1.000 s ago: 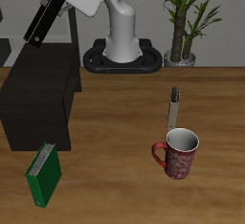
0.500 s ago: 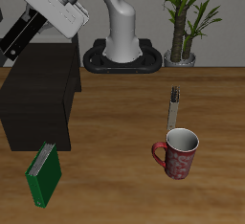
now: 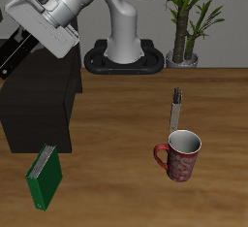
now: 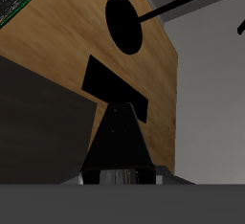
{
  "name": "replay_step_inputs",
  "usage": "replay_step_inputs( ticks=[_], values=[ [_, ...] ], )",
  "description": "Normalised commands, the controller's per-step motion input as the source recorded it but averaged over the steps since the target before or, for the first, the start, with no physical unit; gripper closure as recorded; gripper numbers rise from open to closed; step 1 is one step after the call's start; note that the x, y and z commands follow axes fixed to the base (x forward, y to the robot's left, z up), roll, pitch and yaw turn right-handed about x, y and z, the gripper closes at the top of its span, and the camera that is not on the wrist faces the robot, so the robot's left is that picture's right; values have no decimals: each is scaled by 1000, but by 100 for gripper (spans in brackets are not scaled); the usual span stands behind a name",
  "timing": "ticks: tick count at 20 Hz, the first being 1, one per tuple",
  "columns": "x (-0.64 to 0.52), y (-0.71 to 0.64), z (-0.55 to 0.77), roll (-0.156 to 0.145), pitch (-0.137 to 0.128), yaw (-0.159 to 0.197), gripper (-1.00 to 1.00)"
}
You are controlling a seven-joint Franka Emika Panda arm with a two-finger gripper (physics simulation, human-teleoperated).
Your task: Place the black book flat on top of the shelf
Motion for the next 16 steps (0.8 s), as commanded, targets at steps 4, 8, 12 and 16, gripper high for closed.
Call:
replay_step_inputs(
  ticks=[4, 8, 12, 16],
  values=[
    [72, -30, -432, 0, 82, -8, 100],
    [101, 126, -461, 38, 112, -53, -100],
    [79, 430, -395, 166, 150, -58, -100],
    [116, 330, -324, 139, 150, -81, -100]
  ],
)
